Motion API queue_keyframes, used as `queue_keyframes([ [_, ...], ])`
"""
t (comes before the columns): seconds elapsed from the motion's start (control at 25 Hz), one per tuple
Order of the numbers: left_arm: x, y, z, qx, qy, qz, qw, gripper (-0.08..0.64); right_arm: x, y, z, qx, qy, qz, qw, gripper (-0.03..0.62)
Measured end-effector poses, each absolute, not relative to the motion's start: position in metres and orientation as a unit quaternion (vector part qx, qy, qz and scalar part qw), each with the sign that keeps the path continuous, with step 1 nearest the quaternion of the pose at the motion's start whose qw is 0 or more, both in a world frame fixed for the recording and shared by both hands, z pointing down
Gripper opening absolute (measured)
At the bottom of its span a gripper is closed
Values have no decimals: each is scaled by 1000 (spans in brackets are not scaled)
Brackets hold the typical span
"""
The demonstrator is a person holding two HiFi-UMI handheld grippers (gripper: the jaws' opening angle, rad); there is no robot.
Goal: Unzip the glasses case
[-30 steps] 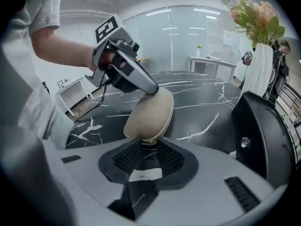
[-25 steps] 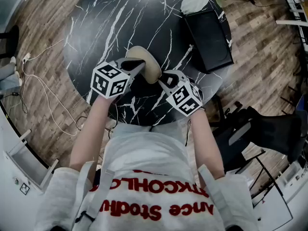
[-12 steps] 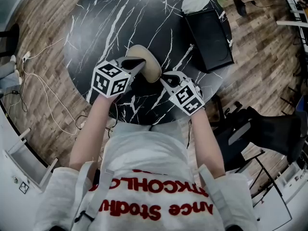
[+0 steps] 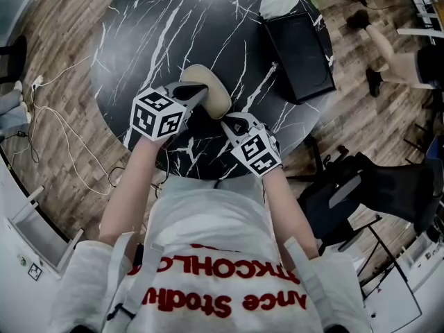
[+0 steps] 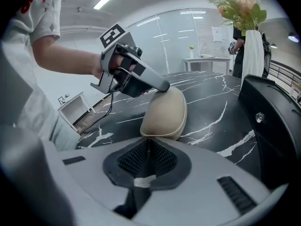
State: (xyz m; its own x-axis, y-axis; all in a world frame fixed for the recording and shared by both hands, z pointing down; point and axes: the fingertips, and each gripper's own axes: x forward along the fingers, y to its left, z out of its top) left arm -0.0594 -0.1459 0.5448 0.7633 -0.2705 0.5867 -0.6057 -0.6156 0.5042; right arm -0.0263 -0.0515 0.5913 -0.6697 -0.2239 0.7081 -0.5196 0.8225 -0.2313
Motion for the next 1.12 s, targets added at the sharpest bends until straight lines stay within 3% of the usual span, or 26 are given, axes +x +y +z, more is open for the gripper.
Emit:
queue_keyframes([
  [0.4, -61, -145, 544, 867, -258, 231, 358, 6, -56, -31, 585, 174, -900, 208, 340, 21],
  [0.52, -65, -143, 537, 877, -277, 242, 308, 6, -45, -46, 560, 213, -903, 209, 309, 21],
  [0.88, -97, -179, 382, 895, -412, 86, 151, 6, 13, -150, 382, 356, -916, 167, 82, 15],
  [1.12, -119, -174, 277, 876, -474, 26, 84, 6, 32, -170, 251, 413, -907, 76, -31, 15],
])
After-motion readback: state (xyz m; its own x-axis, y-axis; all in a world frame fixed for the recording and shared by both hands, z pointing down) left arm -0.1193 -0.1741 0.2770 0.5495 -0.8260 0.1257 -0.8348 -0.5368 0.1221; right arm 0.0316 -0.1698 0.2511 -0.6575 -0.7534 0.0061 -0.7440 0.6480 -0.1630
